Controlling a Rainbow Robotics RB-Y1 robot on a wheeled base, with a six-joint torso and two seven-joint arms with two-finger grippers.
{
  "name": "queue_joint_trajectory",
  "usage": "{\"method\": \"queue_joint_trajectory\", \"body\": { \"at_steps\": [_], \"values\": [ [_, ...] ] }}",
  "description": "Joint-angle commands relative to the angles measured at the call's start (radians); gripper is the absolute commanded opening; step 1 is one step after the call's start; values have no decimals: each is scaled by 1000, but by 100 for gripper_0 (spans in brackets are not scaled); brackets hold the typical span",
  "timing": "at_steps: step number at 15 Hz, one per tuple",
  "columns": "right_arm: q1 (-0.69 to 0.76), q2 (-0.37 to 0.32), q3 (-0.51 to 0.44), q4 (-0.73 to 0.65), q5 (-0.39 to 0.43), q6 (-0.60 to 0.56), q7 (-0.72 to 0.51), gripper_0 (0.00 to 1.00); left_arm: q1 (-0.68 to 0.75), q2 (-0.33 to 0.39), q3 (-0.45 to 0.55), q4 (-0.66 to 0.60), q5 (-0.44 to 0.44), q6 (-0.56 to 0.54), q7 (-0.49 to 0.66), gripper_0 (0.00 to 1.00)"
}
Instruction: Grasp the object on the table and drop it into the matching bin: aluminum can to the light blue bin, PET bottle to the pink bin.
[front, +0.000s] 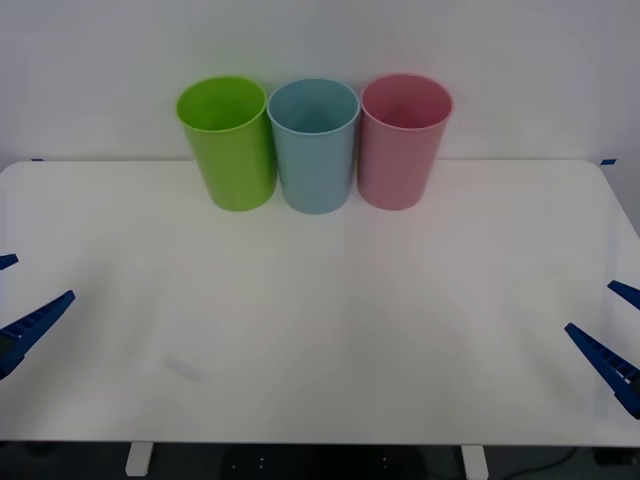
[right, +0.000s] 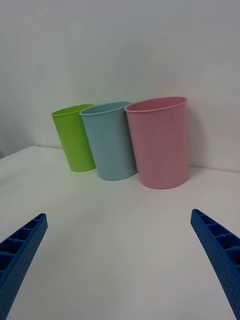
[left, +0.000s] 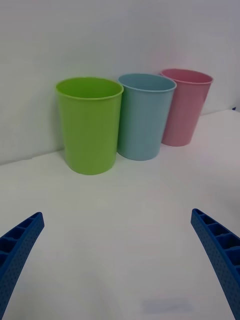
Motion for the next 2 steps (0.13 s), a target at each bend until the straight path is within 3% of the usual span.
{"method": "queue_joint_trajectory", "body": {
  "at_steps": [1, 2],
  "values": [
    [0, 0, 0, 0, 0, 0, 0, 100, 2, 0, -1, 0, 2, 2, 0, 100],
    [0, 0, 0, 0, 0, 0, 0, 100, 2, 0, -1, 0, 2, 2, 0, 100]
  ]
}}
